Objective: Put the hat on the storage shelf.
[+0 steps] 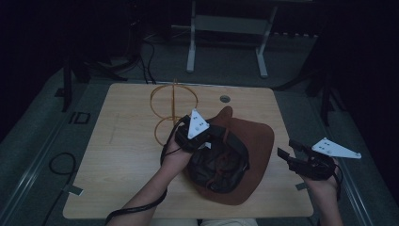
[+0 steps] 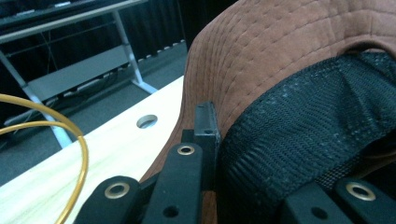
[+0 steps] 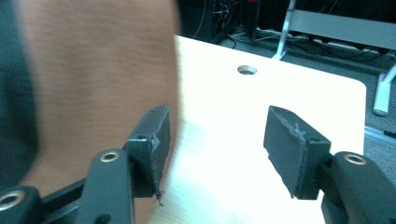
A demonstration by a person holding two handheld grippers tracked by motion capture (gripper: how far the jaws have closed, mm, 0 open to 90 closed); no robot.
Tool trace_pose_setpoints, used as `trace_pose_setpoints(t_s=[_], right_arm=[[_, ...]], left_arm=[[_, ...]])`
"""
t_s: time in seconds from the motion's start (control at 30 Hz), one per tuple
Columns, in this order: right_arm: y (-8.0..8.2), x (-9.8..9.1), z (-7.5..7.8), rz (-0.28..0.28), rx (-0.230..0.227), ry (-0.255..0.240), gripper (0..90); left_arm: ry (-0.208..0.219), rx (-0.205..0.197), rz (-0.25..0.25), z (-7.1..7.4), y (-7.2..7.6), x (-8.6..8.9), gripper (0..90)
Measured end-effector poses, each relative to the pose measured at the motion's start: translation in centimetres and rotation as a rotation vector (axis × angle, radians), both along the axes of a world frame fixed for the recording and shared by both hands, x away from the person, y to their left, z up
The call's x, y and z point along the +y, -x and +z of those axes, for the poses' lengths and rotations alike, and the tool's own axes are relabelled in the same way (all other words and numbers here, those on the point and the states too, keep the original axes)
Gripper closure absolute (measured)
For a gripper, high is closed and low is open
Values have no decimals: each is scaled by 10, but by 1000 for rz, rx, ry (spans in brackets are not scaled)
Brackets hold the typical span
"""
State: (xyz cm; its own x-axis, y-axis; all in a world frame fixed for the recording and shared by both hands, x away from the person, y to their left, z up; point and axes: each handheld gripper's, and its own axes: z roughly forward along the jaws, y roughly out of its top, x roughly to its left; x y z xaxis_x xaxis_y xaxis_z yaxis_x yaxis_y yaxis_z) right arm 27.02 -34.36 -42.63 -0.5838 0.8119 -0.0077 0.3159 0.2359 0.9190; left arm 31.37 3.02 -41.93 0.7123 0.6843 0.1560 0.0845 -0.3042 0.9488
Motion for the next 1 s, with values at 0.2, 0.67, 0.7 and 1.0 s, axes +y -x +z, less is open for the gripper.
trace_pose_setpoints(t_s=[0.2, 0.67, 0.7, 1.0], right_arm=[[-11, 5, -6, 51, 33, -13, 426], [-18, 76, 4, 451, 24, -174, 401], [-19, 77, 4, 476, 33, -205, 407], [-16, 111, 11, 548, 6, -152, 410]], left_arm=[[76, -67, -146, -1, 5, 19, 860], [289, -103, -277, 21, 23, 6, 859], [305, -105, -279, 21, 24, 6, 859], [244, -173, -346, 20, 39, -18, 858]])
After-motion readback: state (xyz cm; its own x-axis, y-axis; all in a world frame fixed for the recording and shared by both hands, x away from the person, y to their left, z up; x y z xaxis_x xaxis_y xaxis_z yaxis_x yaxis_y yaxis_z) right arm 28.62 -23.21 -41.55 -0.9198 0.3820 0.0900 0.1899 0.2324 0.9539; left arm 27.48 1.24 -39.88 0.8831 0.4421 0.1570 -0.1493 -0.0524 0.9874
